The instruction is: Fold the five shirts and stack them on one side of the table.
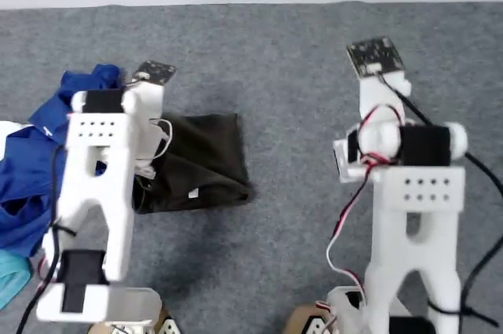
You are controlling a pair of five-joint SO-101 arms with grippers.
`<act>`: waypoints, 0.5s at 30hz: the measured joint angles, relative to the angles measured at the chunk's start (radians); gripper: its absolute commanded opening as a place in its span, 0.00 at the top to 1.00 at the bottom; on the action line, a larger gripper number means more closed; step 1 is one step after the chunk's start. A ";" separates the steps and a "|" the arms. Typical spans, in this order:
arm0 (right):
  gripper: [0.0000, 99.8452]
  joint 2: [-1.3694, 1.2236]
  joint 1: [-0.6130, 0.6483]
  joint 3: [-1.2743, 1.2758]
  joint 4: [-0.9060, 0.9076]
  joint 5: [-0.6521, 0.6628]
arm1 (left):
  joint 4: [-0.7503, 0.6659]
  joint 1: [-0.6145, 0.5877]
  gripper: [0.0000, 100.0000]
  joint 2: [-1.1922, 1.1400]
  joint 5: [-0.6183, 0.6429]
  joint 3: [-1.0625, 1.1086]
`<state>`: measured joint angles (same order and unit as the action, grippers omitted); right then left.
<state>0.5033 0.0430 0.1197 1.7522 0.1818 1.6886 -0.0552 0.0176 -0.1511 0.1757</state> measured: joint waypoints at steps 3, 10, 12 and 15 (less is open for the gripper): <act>0.99 0.063 -0.009 0.057 0.000 0.000 | -0.028 -0.002 1.00 -0.041 -0.003 0.000; 0.99 0.160 -0.009 0.133 0.000 0.000 | -0.084 0.000 1.00 -0.114 -0.014 0.000; 0.99 0.173 -0.009 0.143 0.000 0.000 | -0.084 0.000 1.00 -0.149 -0.029 0.000; 0.99 0.187 -0.008 0.143 0.000 0.000 | -0.084 -0.012 1.00 -0.195 -0.057 0.000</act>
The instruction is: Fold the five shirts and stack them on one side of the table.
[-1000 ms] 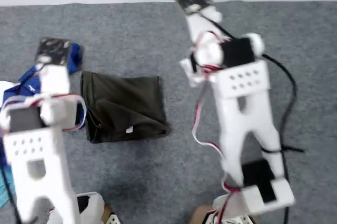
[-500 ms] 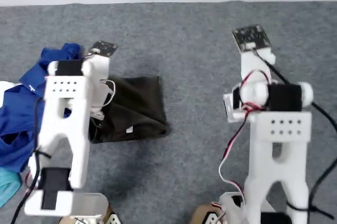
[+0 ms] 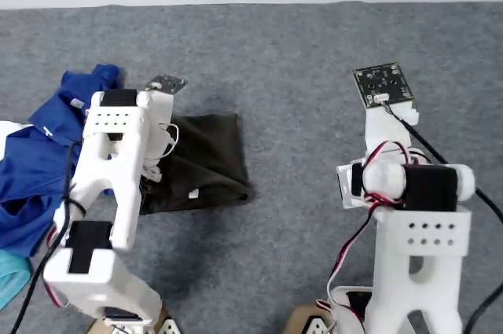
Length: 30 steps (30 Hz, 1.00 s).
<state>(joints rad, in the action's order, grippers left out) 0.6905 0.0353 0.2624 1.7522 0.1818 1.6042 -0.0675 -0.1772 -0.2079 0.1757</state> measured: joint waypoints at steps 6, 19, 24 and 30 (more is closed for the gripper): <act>0.99 0.005 0.000 0.000 0.000 0.000 | 0.034 -0.124 1.00 -0.064 -0.103 0.000; 0.99 0.005 0.000 0.000 0.000 0.000 | 0.112 -0.167 1.00 -0.104 -0.198 -0.086; 0.99 0.005 0.000 0.000 0.000 0.000 | 0.118 -0.060 1.00 0.026 -0.157 -0.091; 0.99 0.005 0.000 0.000 0.000 0.000 | 0.109 0.028 1.00 0.058 -0.127 0.008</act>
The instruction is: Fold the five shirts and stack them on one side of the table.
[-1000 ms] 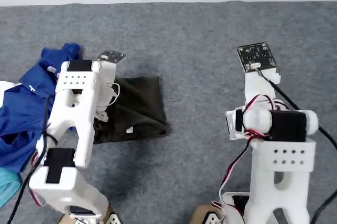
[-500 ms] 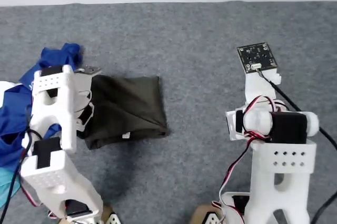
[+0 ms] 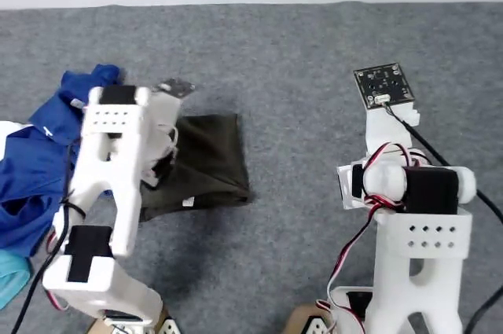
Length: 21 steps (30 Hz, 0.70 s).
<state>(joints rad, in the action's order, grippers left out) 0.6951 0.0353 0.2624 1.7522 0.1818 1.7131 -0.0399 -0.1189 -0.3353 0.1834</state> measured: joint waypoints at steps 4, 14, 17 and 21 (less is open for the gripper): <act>0.99 0.000 0.000 0.000 0.000 0.000 | -0.083 -0.044 1.00 -0.034 0.000 0.080; 0.99 0.000 0.000 0.000 0.000 0.000 | -0.127 -0.201 1.00 -0.207 -0.118 0.120; 0.99 0.000 0.000 0.000 0.000 0.000 | -0.124 -0.229 1.00 -0.207 -0.126 0.092; 0.99 0.000 0.000 0.000 0.000 0.000 | -0.095 -0.215 1.00 -0.207 -0.130 0.054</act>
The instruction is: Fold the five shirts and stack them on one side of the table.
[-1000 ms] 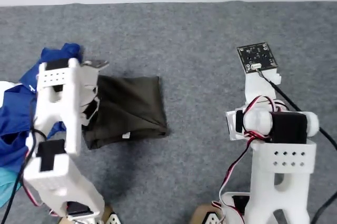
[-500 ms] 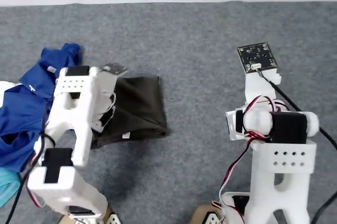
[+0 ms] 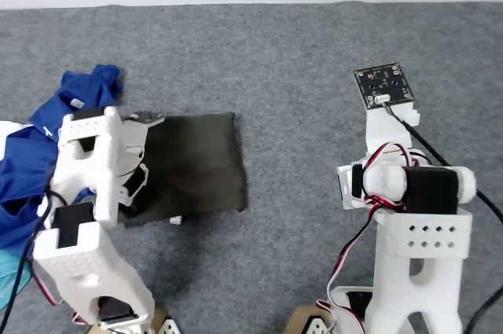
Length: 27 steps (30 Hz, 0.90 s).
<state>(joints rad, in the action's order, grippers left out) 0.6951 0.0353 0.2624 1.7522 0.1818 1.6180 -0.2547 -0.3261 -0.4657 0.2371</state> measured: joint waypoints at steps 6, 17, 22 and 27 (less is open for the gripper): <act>0.99 0.000 0.000 0.000 0.000 0.000 | 0.057 0.066 1.00 0.000 0.009 -0.077; 0.99 -0.048 0.003 0.000 -0.117 0.000 | 0.106 0.072 1.00 0.385 0.150 -0.247; 0.99 -0.272 0.100 -0.005 -0.213 0.000 | 0.106 0.031 1.00 0.635 0.282 -0.247; 0.99 -0.479 0.241 -0.107 -0.311 -0.026 | 0.109 -0.109 1.00 0.835 0.322 -0.216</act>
<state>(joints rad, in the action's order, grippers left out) 0.2163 0.2762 0.1550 1.4408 0.1557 1.7269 -0.3636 0.5086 -0.1435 0.0207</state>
